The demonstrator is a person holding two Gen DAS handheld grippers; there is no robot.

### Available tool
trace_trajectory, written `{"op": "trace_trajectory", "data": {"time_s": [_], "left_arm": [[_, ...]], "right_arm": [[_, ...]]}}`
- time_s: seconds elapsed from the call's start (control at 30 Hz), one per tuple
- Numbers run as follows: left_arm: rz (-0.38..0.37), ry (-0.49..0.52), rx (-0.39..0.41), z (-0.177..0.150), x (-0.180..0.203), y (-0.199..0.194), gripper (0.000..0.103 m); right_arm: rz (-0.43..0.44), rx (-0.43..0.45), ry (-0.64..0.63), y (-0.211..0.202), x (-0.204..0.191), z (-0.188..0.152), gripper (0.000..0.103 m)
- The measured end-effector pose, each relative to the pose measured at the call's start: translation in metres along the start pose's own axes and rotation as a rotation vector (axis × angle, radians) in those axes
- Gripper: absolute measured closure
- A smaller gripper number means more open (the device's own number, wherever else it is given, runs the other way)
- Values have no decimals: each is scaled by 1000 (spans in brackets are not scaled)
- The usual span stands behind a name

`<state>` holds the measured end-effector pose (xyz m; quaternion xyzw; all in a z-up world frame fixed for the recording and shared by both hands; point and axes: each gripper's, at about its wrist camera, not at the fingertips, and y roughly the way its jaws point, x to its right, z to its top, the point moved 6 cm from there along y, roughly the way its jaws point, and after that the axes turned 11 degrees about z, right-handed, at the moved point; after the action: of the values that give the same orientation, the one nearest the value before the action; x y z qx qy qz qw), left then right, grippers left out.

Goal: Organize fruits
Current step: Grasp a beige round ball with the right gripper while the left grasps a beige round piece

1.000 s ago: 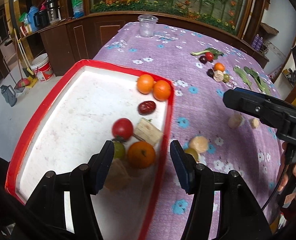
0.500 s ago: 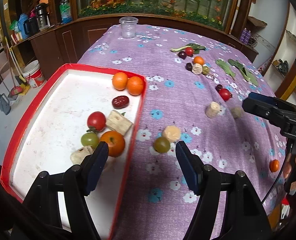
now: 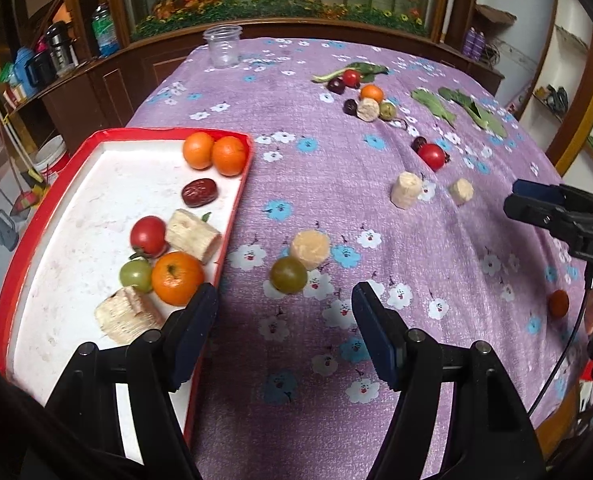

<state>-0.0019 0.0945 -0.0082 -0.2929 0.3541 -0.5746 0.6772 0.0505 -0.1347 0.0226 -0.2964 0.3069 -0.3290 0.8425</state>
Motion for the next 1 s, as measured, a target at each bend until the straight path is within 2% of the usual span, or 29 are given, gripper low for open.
{"op": "trace_trajectory", "data": {"time_s": [0.13, 0.57, 0.9, 0.97, 1.0], "left_arm": [[2, 39, -4, 0, 7, 5, 34], [-47, 74, 4, 19, 17, 20, 35], [-37, 126, -41, 23, 27, 43, 52], [-35, 122, -50, 22, 27, 47, 53], [-34, 121, -53, 22, 26, 49, 57]], "right_arm": [[-3, -22, -3, 8, 3, -2, 50], [-16, -36, 18, 28, 16, -4, 51], [-42, -35, 45, 46, 27, 4, 57], [-41, -37, 49, 48, 29, 4, 58], [-42, -38, 50, 49, 30, 4, 59]]}}
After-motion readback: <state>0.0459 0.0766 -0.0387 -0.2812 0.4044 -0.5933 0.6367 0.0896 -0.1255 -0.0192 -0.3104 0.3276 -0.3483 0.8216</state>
